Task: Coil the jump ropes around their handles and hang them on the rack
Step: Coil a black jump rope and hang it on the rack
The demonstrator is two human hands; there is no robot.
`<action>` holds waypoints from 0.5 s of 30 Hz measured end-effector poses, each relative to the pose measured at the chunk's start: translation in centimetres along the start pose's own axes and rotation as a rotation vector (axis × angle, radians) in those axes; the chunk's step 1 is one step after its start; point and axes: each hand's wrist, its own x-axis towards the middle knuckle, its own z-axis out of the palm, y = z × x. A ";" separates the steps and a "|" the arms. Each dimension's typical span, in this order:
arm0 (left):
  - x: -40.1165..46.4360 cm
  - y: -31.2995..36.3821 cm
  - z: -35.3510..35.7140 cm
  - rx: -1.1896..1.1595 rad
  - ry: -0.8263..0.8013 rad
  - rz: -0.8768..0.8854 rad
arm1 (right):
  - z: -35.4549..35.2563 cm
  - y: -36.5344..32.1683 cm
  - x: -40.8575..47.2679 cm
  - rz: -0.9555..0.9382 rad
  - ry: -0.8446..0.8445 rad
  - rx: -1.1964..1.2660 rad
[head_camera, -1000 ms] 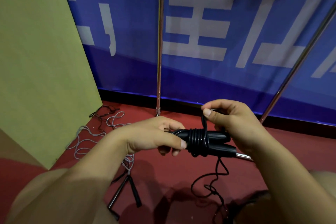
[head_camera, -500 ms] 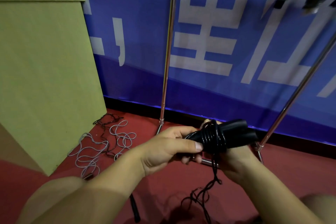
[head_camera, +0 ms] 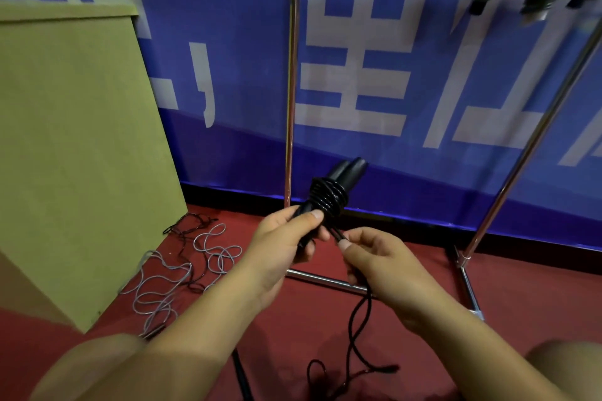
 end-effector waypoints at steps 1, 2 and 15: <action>0.1 0.0 -0.1 0.020 0.033 -0.006 | 0.0 0.2 0.0 -0.006 -0.015 -0.042; 0.2 0.0 -0.1 0.042 0.056 -0.013 | 0.0 0.4 0.0 -0.005 -0.026 -0.092; 1.2 -0.2 -2.0 0.444 0.246 0.045 | -1.4 0.3 -0.4 -0.169 0.089 -0.749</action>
